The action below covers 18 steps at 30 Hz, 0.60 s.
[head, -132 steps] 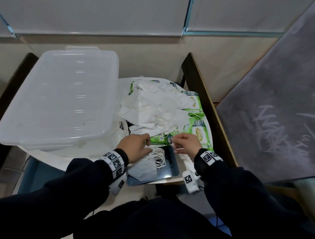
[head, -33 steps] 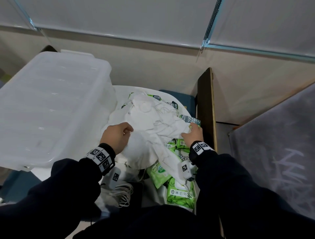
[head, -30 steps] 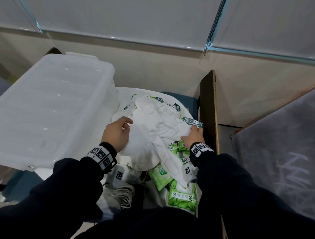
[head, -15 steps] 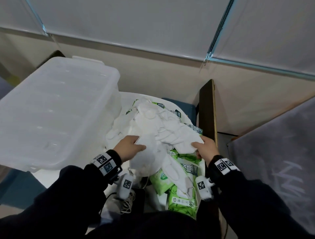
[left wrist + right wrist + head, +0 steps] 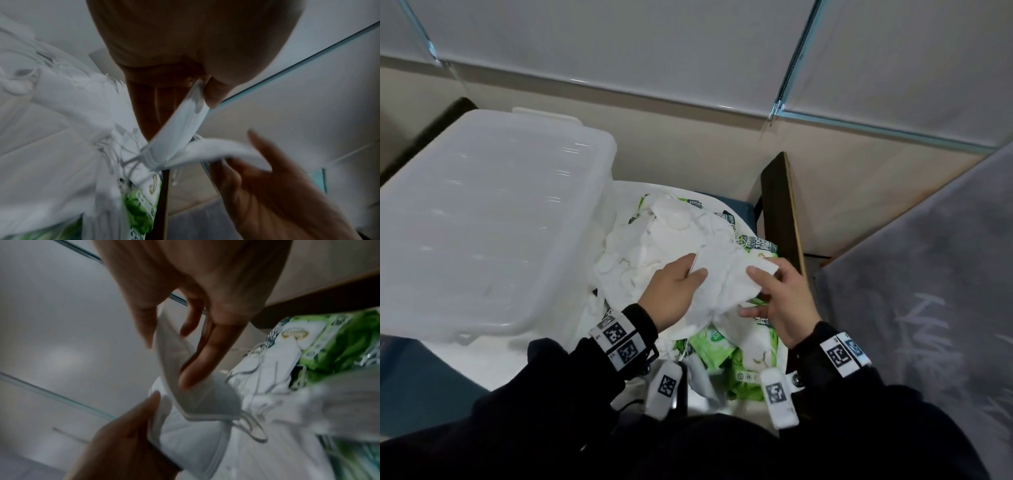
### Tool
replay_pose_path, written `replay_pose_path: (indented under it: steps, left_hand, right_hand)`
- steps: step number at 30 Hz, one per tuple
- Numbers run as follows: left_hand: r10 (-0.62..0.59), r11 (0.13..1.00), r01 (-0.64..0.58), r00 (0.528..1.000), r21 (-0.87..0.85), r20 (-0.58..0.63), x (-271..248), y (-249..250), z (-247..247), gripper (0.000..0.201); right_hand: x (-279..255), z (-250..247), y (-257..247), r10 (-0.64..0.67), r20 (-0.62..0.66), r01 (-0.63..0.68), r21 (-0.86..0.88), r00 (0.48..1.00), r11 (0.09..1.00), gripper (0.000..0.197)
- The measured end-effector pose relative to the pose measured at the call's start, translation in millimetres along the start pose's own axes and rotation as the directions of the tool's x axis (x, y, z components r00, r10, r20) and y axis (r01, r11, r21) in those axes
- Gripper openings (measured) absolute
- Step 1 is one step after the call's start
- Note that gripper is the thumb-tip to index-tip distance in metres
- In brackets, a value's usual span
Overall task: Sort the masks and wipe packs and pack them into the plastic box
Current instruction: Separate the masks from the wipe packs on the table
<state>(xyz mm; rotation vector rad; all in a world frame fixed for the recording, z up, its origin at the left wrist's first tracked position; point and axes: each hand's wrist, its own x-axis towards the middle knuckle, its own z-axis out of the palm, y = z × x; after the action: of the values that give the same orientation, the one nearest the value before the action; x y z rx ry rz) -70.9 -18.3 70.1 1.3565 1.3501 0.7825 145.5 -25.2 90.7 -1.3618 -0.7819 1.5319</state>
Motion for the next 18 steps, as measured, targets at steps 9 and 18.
replay_pose_path:
  steps: [9, 18]
  left_hand:
    - [-0.075, 0.968, 0.128, 0.968, -0.217, 0.239, -42, -19, -30, 0.036]
    - [-0.072, 0.990, 0.106, 0.951, -0.097, 0.302, -80, -52, -60, 0.061]
  right_hand:
    - [-21, 40, 39, -0.002, 0.016, 0.009, -0.429, 1.000, 0.903, 0.077]
    - [-60, 58, 78, 0.208, 0.229, -0.079, -0.470, 0.951, 0.879, 0.035]
